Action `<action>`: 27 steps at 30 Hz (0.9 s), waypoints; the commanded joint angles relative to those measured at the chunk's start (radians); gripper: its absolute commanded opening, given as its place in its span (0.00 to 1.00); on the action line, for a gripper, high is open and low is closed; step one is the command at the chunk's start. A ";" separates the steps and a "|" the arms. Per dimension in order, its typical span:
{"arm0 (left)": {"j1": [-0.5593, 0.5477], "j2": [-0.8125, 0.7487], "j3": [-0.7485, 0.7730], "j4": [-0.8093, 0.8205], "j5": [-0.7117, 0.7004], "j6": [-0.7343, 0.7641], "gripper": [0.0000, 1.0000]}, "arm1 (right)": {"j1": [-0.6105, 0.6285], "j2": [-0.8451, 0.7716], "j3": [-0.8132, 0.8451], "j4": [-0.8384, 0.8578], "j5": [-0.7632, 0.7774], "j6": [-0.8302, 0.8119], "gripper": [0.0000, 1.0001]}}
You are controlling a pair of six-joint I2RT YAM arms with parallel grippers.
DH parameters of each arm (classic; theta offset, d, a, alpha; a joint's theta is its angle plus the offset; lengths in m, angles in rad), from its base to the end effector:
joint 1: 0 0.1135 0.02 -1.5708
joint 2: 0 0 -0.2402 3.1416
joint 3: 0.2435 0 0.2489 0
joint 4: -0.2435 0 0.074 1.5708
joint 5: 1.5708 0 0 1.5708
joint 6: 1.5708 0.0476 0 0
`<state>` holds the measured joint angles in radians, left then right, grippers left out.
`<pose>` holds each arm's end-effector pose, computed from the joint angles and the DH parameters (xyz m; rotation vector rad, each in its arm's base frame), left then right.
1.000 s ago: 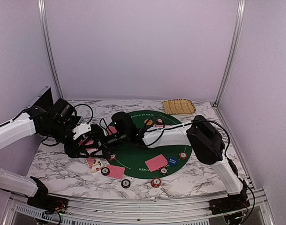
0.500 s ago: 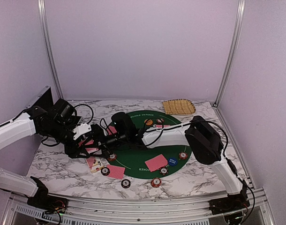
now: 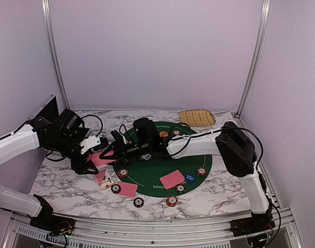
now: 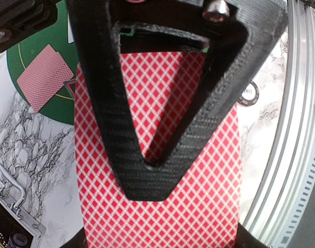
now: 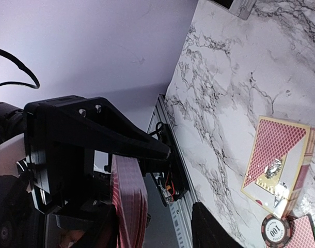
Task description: Distribute texas hold em gaming equipment
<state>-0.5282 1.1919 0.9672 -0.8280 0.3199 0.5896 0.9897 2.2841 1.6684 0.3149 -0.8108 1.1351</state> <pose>0.1989 -0.1334 0.2378 1.4662 2.1357 -0.3963 0.2517 0.4461 0.1730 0.5599 -2.3535 -1.9664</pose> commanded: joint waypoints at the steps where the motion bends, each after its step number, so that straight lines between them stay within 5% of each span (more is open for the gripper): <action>1: 0.007 -0.026 0.004 0.015 0.016 -0.004 0.00 | -0.013 -0.053 -0.032 -0.012 -0.001 -0.003 0.42; 13: 0.007 -0.026 0.001 0.015 0.006 -0.001 0.00 | -0.032 -0.155 -0.148 0.032 -0.007 0.017 0.00; 21: 0.007 -0.031 -0.005 0.015 -0.005 -0.003 0.00 | -0.071 -0.210 -0.157 -0.115 -0.002 -0.078 0.00; 27: 0.007 -0.032 -0.005 0.015 -0.009 -0.003 0.00 | -0.146 -0.247 -0.101 -0.433 0.089 -0.286 0.00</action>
<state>-0.5282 1.1866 0.9634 -0.8272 0.3119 0.5896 0.9001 2.0796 1.5139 0.1509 -0.8021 1.0271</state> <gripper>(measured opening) 0.657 0.006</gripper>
